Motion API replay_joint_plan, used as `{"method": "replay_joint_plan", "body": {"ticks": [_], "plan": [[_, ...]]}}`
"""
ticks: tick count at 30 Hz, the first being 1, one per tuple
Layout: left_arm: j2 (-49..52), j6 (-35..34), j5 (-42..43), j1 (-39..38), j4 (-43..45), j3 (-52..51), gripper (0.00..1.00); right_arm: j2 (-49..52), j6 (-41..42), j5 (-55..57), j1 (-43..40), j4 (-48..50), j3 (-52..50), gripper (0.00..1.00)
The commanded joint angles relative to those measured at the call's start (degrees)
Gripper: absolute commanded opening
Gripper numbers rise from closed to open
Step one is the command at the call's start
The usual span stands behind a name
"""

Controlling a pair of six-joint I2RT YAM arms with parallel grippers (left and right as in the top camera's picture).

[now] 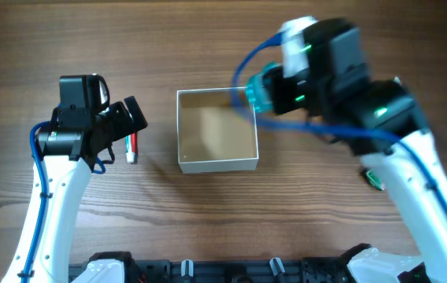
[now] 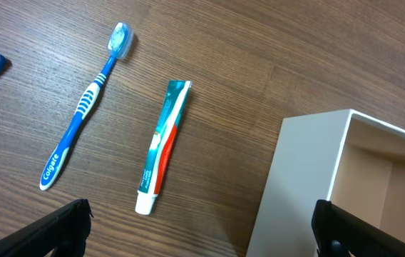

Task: Pack container
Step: 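Carry the bottle with the right gripper and lower it into the box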

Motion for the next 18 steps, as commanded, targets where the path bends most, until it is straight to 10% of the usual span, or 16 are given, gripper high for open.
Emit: {"method": "replay_joint_plan", "body": {"ticks": [1, 18], "plan": [[0.02, 0.92, -0.33, 0.31, 0.00, 1.03, 1.00, 5.25, 7.19, 6.60, 7.65, 3.10, 0.61, 0.04], [0.02, 0.94, -4.15, 0.31, -1.33, 1.03, 1.00, 27.98, 18.58, 4.66, 9.88, 16.48, 0.59, 0.07]]}}
